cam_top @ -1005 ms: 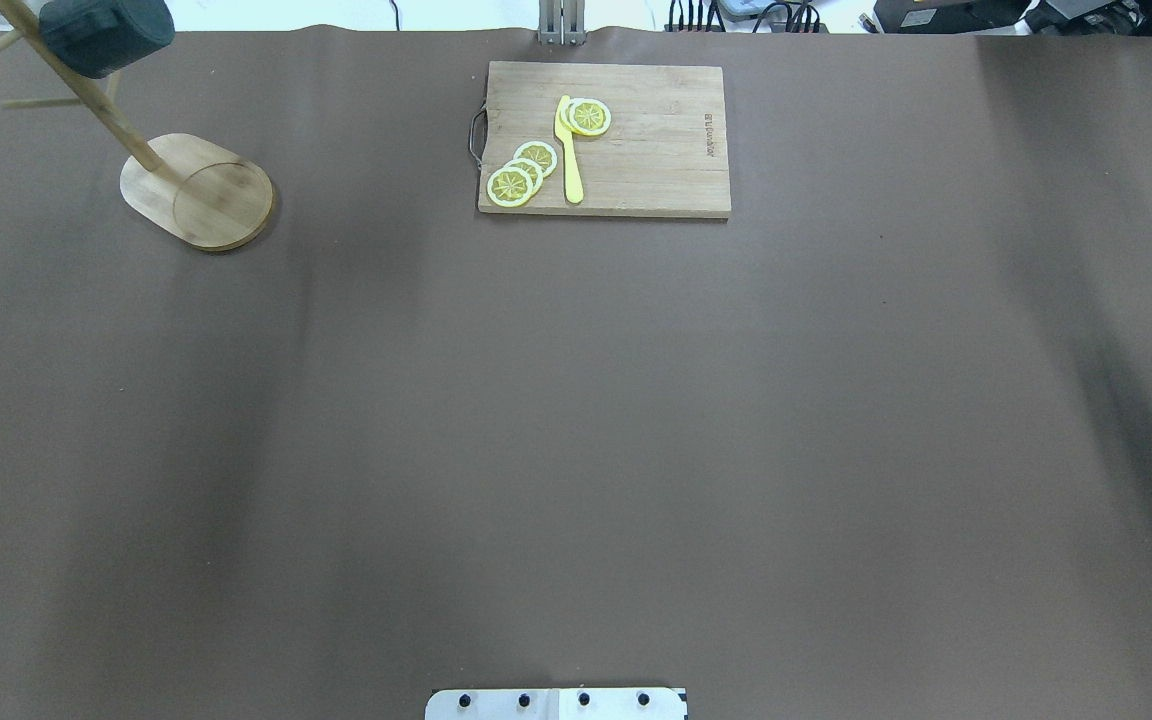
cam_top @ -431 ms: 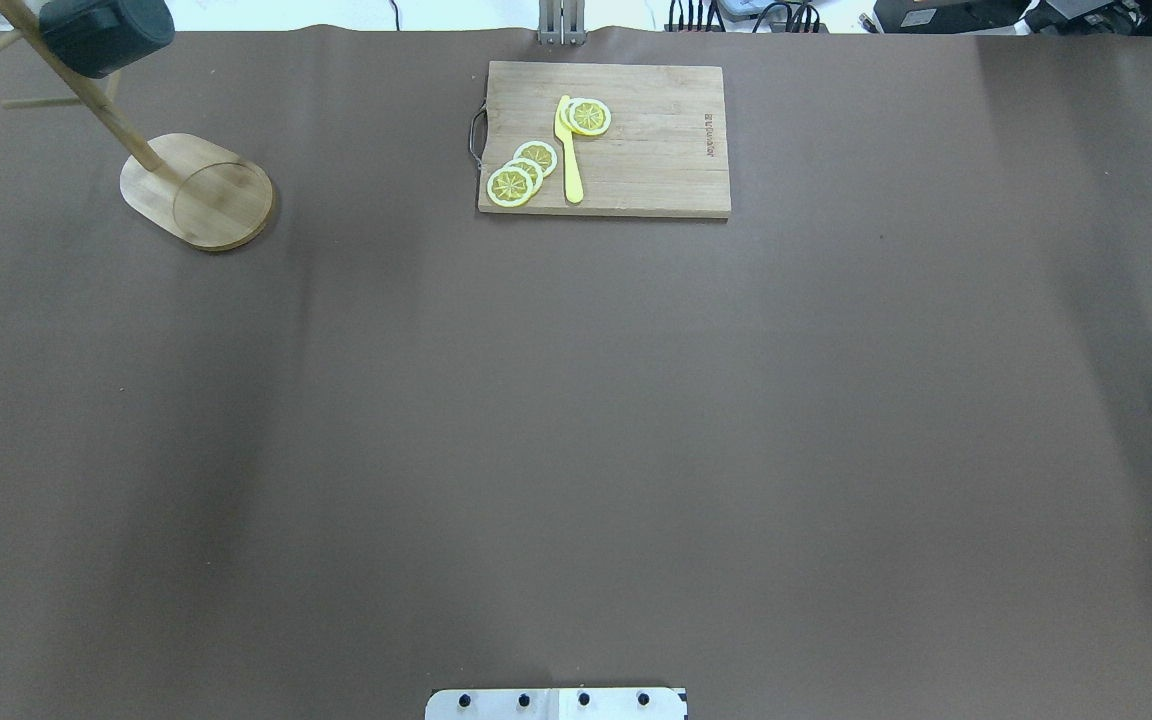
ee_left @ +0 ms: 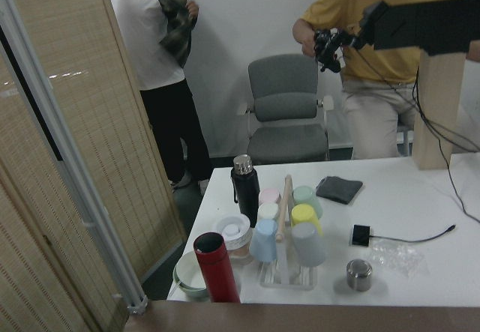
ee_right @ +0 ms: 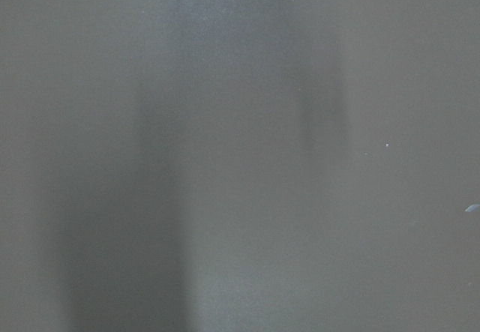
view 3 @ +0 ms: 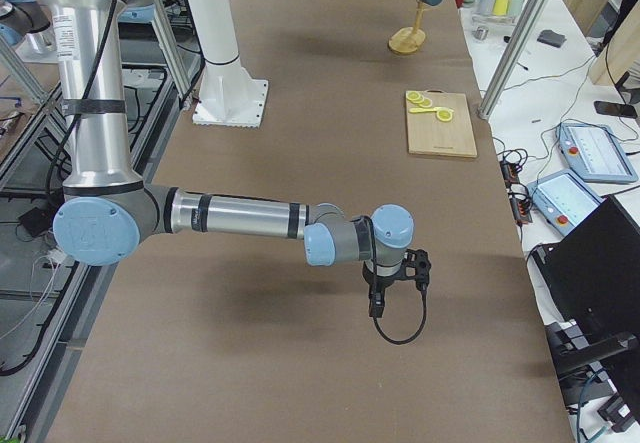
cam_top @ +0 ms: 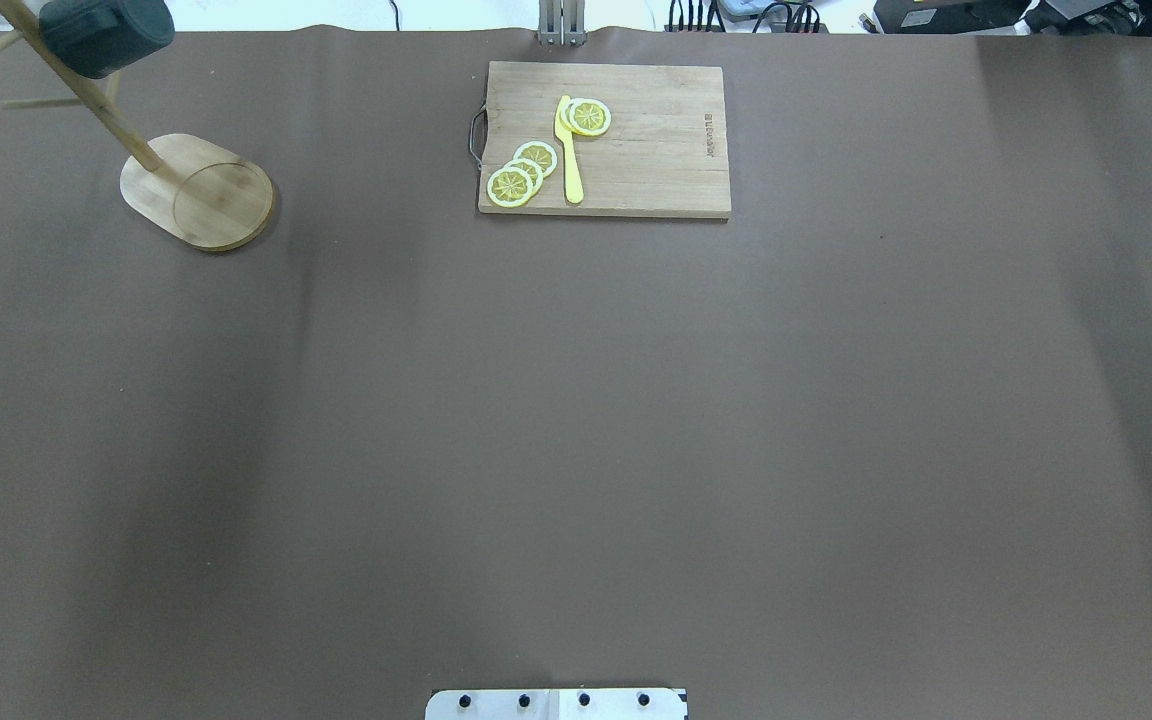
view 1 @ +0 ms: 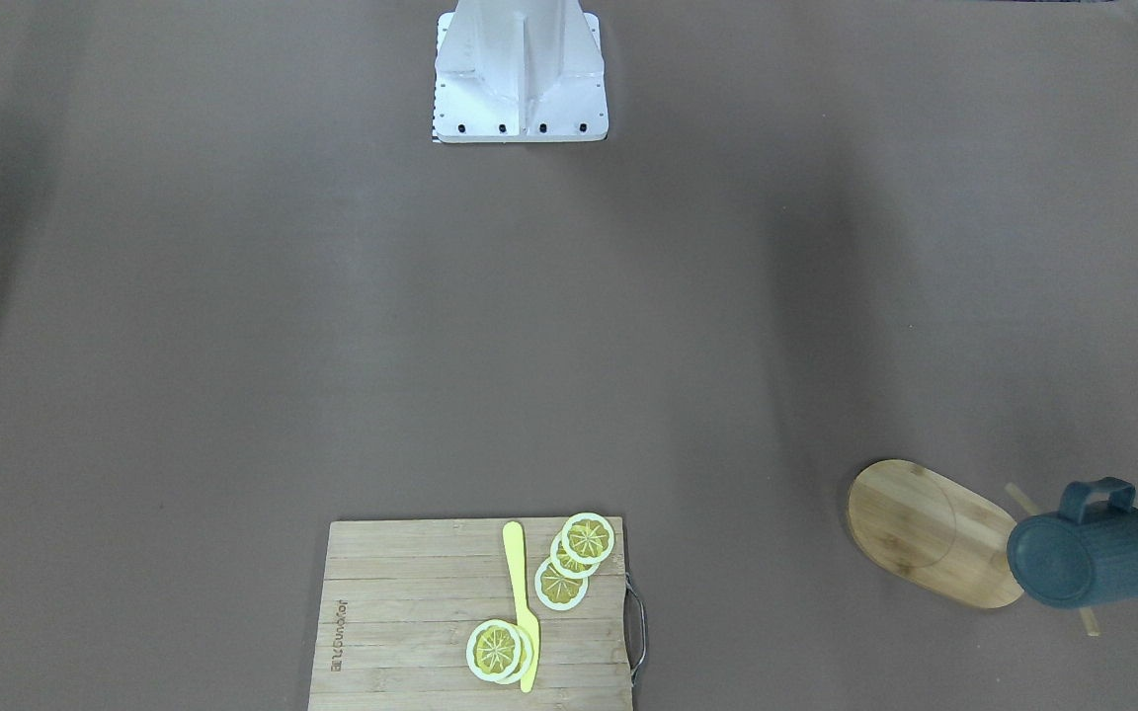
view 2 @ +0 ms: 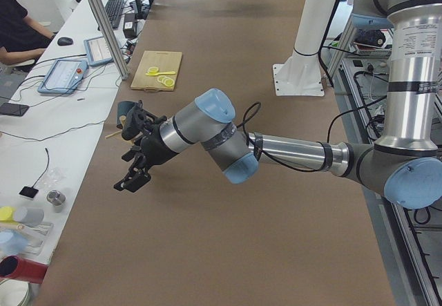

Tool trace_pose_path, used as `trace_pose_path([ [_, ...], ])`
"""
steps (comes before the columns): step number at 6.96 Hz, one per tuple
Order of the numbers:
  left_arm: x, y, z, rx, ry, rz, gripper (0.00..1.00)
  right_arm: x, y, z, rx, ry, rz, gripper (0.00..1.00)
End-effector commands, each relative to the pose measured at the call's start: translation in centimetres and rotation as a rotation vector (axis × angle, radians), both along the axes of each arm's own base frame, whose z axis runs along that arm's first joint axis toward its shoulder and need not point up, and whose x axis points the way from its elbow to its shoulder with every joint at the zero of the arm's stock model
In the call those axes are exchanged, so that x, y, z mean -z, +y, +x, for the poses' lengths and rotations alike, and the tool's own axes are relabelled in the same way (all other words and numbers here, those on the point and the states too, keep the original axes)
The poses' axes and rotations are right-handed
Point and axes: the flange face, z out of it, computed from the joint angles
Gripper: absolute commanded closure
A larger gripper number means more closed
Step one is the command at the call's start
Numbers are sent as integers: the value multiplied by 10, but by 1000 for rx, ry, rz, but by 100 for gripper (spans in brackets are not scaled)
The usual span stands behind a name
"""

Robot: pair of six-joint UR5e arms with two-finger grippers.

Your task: Hang cup on storage rack

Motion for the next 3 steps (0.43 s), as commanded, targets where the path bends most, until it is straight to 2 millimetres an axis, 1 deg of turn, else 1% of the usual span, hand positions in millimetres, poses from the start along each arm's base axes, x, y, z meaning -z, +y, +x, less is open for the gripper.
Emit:
trace_pose_path([
  [1, -32, -8, 18, -201, 115, -220, 2, 11, -10, 0, -5, 3, 20, 0],
  [2, -41, -20, 52, -340, 115, -311, 2, 11, -11, -1, -6, 3, 20, 0],
  [3, -51, -28, 89, -471, 76, -411, 2, 6, -10, -1, -5, 3, 8, 0],
])
